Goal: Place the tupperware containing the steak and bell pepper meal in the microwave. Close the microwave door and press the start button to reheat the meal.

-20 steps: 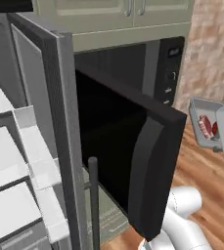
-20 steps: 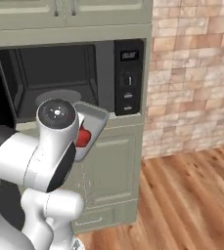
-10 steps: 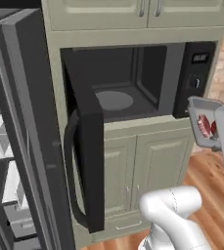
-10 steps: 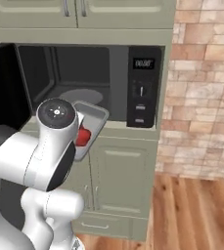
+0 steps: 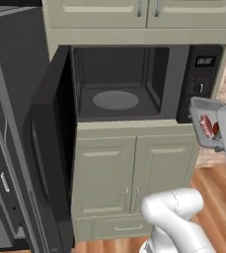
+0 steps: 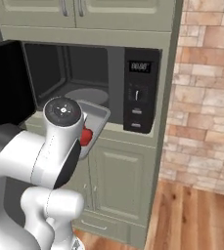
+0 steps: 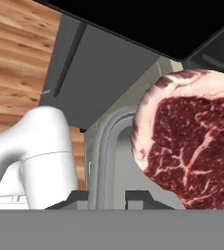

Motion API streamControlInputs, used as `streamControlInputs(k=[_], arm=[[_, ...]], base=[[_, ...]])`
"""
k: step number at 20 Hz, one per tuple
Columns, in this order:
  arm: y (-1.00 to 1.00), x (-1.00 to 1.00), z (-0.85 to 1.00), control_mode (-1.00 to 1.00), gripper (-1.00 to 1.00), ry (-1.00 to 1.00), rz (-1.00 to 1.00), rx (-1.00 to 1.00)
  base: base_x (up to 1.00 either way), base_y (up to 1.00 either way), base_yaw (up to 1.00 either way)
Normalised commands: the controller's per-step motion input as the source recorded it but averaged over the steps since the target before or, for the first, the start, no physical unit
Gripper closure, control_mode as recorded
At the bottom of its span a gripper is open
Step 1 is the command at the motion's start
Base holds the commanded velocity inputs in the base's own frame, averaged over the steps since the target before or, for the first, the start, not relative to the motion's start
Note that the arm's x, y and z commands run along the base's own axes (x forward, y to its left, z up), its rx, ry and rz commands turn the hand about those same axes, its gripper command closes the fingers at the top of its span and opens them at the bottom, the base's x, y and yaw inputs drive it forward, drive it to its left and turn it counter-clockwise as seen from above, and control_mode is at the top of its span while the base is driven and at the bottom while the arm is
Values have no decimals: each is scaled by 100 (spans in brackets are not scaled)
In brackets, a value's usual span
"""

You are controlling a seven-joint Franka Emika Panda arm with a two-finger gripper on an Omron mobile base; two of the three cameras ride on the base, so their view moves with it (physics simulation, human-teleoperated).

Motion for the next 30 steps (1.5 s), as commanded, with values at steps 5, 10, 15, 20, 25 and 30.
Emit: streamControlInputs(k=[5, 10, 15, 20, 25, 30], arm=[[0, 0, 0, 100, 100, 0, 0, 0], [0, 0, 0, 100, 100, 0, 0, 0], [0, 0, 0, 100, 100, 0, 0, 0], [0, 0, 0, 100, 100, 0, 0, 0], [0, 0, 0, 100, 100, 0, 0, 0], [0, 0, 0, 100, 100, 0, 0, 0]], base=[[2, 32, 13], [25, 45, 5], [43, 36, 11], [29, 1, 22], [5, -9, 25], [0, -7, 25]])
